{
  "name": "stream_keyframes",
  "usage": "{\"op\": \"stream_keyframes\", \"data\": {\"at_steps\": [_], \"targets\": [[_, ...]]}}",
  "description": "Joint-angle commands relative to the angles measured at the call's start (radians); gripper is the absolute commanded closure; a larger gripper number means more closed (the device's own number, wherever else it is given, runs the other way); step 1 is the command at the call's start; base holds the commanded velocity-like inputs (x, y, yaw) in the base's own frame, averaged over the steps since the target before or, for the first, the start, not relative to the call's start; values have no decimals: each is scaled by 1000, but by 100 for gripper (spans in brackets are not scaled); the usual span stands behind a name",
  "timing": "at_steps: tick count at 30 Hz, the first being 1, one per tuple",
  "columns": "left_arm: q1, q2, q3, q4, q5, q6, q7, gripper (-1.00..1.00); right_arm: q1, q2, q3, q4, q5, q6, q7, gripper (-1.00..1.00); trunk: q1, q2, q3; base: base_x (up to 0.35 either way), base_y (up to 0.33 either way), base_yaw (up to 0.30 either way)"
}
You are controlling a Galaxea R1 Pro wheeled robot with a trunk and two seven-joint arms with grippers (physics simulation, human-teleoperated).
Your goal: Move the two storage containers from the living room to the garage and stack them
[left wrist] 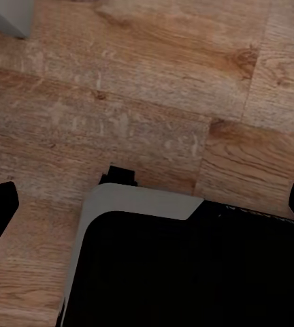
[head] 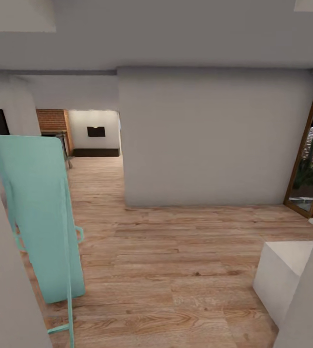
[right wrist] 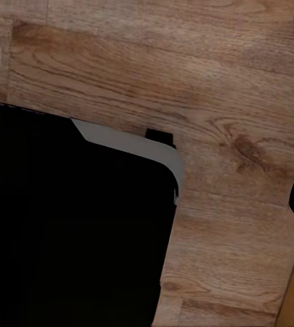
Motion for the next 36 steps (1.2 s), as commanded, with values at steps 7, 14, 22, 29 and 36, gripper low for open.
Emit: {"op": "stream_keyframes", "data": {"at_steps": [7,14,22,29,36], "targets": [[-1,1,-7,1,10,-3,-3,-100,-1,3,1,3,1,-6,3,-100,1,-1,-1,323,0,0],[-1,1,-7,1,10,-4,-3,-100,-1,1,2,3,1,-6,3,-100,1,-1,-1,323,0,0],[-1,1,-7,1,10,-4,-3,-100,-1,1,3,3,2,-6,3,-100,1,-1,-1,323,0,0],[-1,-1,-7,0,10,-5,-3,-100,-1,2,2,3,2,-6,3,-100,1,-1,-1,323,0,0],[-1,0,-7,0,10,-5,-3,-100,-1,1,3,3,2,-6,3,-100,1,-1,-1,323,0,0]]}}
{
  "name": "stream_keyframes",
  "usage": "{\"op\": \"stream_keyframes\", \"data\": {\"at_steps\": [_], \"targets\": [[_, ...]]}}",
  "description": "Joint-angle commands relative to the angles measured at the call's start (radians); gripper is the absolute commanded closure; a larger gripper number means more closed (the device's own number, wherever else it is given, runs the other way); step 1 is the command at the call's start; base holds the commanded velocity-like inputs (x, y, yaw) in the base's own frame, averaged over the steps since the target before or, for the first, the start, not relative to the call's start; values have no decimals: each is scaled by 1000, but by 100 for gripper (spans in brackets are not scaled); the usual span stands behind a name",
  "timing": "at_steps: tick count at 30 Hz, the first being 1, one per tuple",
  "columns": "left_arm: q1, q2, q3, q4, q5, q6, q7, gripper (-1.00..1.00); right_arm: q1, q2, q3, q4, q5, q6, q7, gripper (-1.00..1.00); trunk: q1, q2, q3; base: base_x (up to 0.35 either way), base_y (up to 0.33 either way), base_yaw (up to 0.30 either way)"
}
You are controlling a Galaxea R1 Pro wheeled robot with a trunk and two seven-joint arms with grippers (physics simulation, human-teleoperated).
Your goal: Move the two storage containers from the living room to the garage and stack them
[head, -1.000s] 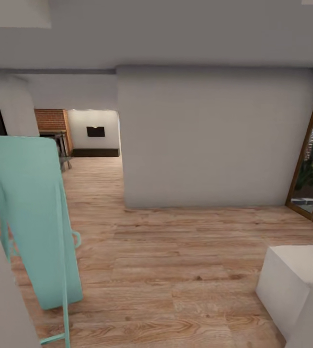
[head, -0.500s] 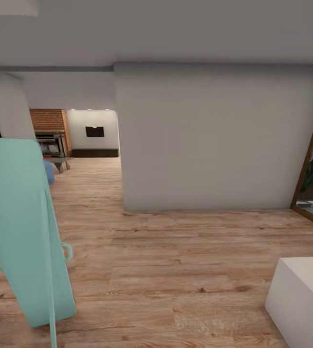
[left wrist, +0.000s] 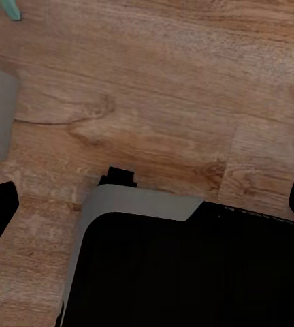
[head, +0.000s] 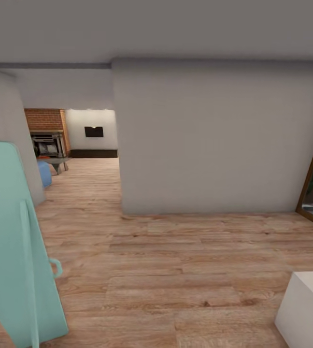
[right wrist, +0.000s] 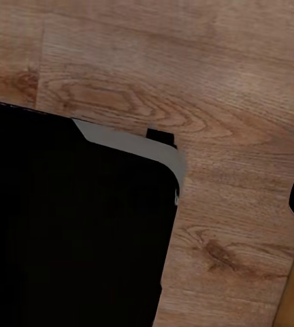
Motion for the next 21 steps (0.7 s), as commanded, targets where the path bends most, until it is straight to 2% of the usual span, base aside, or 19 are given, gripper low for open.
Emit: {"op": "stream_keyframes", "data": {"at_steps": [1,21], "targets": [[-1,1,-7,1,9,-3,-3,-100,-1,1,3,3,1,-6,3,-100,1,-1,-1,323,0,0],[-1,1,-7,1,9,-5,-3,-100,-2,1,2,3,2,-6,3,-100,1,-1,-1,323,0,0]]}}
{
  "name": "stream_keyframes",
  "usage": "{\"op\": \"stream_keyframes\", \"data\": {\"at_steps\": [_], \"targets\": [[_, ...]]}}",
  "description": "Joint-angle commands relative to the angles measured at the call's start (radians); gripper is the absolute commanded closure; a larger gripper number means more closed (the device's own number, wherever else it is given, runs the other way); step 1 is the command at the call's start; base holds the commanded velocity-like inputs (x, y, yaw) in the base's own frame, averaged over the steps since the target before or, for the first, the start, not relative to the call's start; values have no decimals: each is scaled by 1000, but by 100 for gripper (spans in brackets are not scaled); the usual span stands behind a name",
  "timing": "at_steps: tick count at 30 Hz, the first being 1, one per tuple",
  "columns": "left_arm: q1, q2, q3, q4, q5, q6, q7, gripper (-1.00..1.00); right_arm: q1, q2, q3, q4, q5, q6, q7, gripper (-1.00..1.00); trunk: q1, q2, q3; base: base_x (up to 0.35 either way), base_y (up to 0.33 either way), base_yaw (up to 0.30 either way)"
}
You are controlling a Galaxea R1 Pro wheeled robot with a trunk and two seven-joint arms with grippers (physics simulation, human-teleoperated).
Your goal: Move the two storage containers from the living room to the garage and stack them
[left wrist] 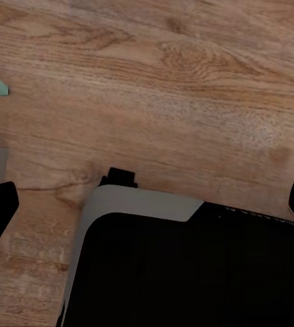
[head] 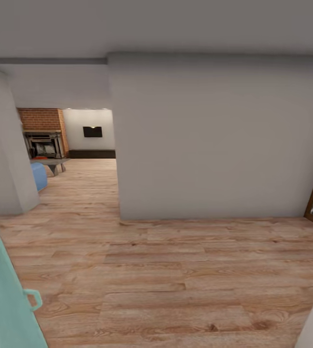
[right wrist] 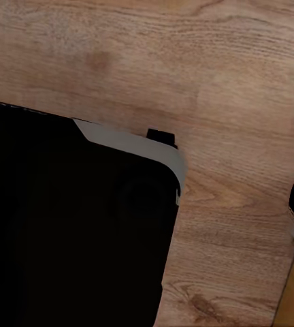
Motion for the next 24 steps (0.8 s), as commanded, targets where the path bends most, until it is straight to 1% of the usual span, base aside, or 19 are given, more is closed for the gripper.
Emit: {"op": "stream_keyframes", "data": {"at_steps": [1,8,14,20,24], "targets": [[-1,0,-7,1,9,-3,-3,-100,-1,0,3,3,1,-6,2,-100,1,-1,-1,323,0,0],[-1,-1,-7,1,9,-8,-3,-100,-2,-1,4,3,0,-6,2,-100,1,-1,-1,323,0,0],[-1,-3,-7,1,8,-9,-3,-100,-1,3,0,3,-8,-6,3,-100,1,-1,-1,323,0,0],[-1,-3,-7,1,8,-10,-3,-100,-1,1,1,3,-10,-6,4,-100,1,-1,-1,323,0,0],[-1,-3,-7,1,8,-10,-3,-100,-1,1,3,3,-3,-7,4,-100,1,-1,-1,323,0,0]]}}
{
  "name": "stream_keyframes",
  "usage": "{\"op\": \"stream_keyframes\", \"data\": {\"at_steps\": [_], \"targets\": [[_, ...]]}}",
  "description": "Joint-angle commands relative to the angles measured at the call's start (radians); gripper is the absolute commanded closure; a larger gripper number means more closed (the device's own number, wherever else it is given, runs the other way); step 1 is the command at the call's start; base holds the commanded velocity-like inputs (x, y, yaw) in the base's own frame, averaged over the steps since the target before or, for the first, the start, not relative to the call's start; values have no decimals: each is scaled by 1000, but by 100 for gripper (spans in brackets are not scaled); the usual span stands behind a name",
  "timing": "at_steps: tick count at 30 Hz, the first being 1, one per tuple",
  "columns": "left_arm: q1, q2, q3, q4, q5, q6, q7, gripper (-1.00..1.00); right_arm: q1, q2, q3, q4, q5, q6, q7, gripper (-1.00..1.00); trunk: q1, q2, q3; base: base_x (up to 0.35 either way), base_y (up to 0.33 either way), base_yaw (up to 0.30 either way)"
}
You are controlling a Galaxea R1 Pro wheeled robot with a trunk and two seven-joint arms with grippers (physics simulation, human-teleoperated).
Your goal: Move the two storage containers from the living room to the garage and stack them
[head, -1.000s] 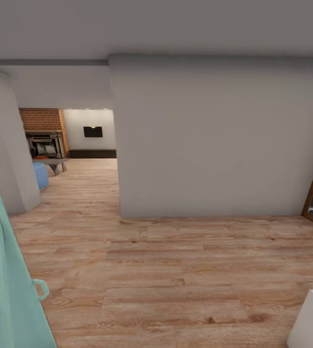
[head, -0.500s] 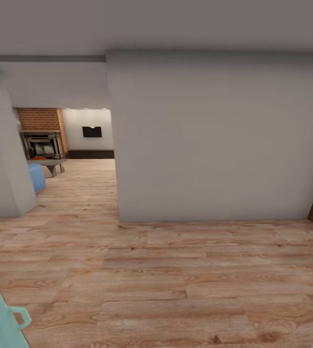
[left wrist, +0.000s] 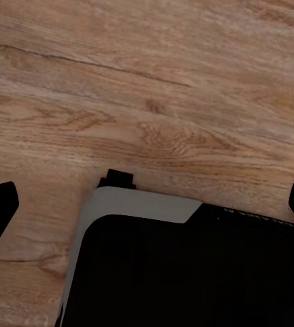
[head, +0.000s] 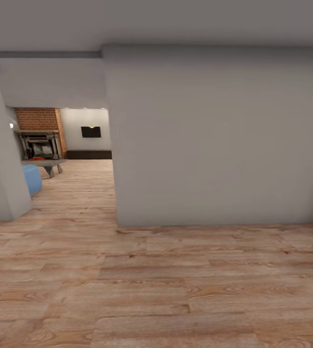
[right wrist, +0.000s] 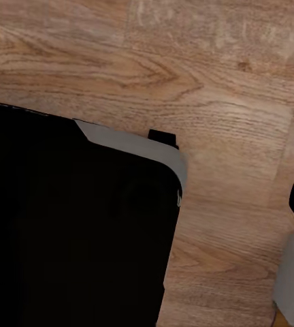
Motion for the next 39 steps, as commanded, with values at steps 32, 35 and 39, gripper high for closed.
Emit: {"op": "stream_keyframes", "data": {"at_steps": [32,35,39], "targets": [[-1,0,-7,1,9,-3,-3,-100,-2,6,3,4,-2,8,5,-100,1,-1,-1,323,0,0],[-1,0,-7,1,9,-3,-3,-100,-2,7,3,4,-1,10,6,-100,1,-1,-1,323,0,0],[-1,0,-7,1,9,-3,-3,-100,-1,5,5,4,2,2,3,-100,1,-1,-1,323,0,75]]}}
